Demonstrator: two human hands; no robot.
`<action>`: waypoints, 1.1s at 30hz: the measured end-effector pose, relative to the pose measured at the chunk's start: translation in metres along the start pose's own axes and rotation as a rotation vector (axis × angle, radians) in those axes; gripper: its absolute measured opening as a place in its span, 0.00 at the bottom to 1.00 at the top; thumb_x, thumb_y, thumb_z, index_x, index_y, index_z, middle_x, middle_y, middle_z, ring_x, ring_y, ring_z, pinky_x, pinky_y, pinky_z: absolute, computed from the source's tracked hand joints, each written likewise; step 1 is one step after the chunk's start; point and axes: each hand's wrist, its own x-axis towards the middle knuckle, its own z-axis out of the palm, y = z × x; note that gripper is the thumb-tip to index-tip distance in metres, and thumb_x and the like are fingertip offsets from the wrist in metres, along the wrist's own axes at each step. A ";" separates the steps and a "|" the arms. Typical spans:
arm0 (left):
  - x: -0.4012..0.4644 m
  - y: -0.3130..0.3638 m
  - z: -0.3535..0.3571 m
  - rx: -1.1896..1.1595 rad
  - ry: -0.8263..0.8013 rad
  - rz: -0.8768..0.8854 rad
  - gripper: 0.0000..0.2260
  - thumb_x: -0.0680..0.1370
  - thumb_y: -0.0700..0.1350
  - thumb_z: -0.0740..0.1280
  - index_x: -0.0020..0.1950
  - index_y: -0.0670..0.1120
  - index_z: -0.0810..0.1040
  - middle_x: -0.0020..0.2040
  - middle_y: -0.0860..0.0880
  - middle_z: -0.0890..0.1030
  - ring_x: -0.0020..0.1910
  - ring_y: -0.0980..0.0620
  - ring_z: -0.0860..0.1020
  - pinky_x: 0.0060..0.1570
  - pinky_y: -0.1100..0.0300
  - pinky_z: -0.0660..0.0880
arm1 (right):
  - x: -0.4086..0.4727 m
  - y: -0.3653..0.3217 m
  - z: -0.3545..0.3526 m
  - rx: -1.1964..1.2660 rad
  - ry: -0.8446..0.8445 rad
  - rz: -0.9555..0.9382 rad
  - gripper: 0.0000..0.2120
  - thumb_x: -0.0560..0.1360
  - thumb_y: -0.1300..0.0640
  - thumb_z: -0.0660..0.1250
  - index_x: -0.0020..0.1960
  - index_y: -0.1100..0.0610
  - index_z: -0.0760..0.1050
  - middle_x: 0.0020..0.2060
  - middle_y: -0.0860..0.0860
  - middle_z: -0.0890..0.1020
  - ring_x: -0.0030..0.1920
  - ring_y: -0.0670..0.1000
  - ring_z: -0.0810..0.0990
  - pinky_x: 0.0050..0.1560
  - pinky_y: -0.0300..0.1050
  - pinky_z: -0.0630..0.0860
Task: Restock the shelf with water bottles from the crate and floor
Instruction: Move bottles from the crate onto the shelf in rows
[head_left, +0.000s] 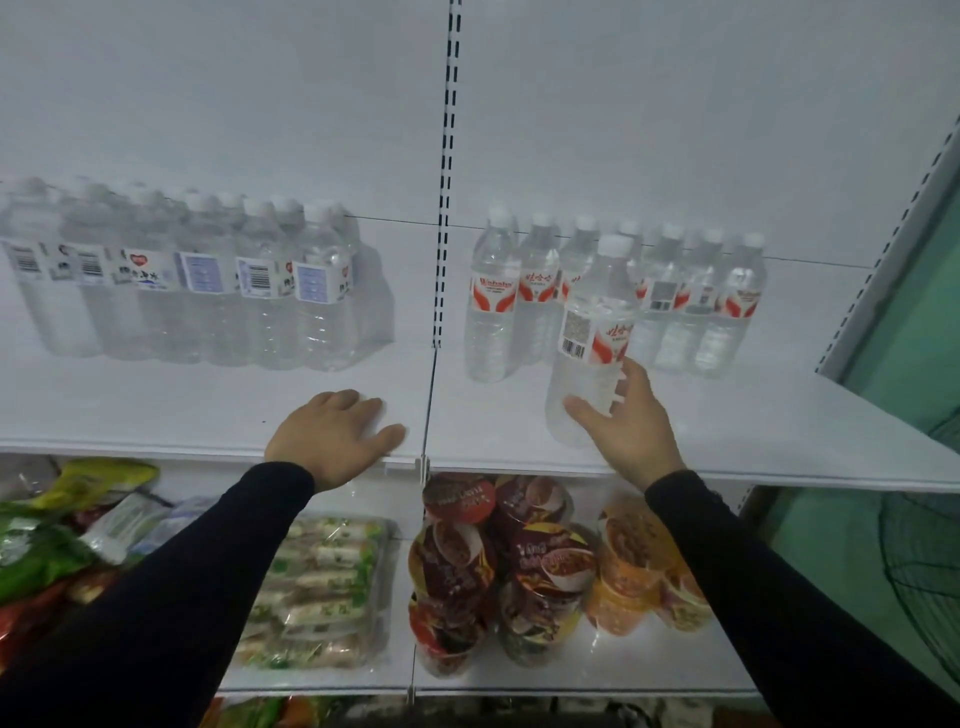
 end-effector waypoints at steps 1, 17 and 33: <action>0.000 0.000 0.000 0.003 -0.001 0.001 0.40 0.68 0.73 0.40 0.67 0.52 0.71 0.67 0.49 0.72 0.67 0.47 0.67 0.63 0.52 0.65 | -0.003 0.004 0.000 -0.008 -0.036 0.000 0.33 0.74 0.52 0.74 0.73 0.53 0.62 0.55 0.43 0.73 0.56 0.46 0.74 0.57 0.40 0.70; -0.002 0.002 -0.002 0.001 0.031 -0.006 0.42 0.66 0.73 0.38 0.69 0.54 0.70 0.69 0.52 0.70 0.69 0.51 0.65 0.64 0.56 0.63 | 0.070 0.015 0.064 -0.041 0.049 0.034 0.39 0.73 0.49 0.75 0.76 0.57 0.58 0.68 0.55 0.74 0.67 0.56 0.74 0.67 0.50 0.72; 0.001 0.004 -0.001 -0.008 0.057 -0.029 0.37 0.68 0.72 0.41 0.68 0.58 0.70 0.68 0.56 0.70 0.68 0.54 0.65 0.61 0.57 0.65 | 0.109 0.021 0.085 -0.104 0.048 0.026 0.39 0.73 0.48 0.75 0.75 0.58 0.58 0.67 0.58 0.73 0.65 0.58 0.74 0.63 0.49 0.72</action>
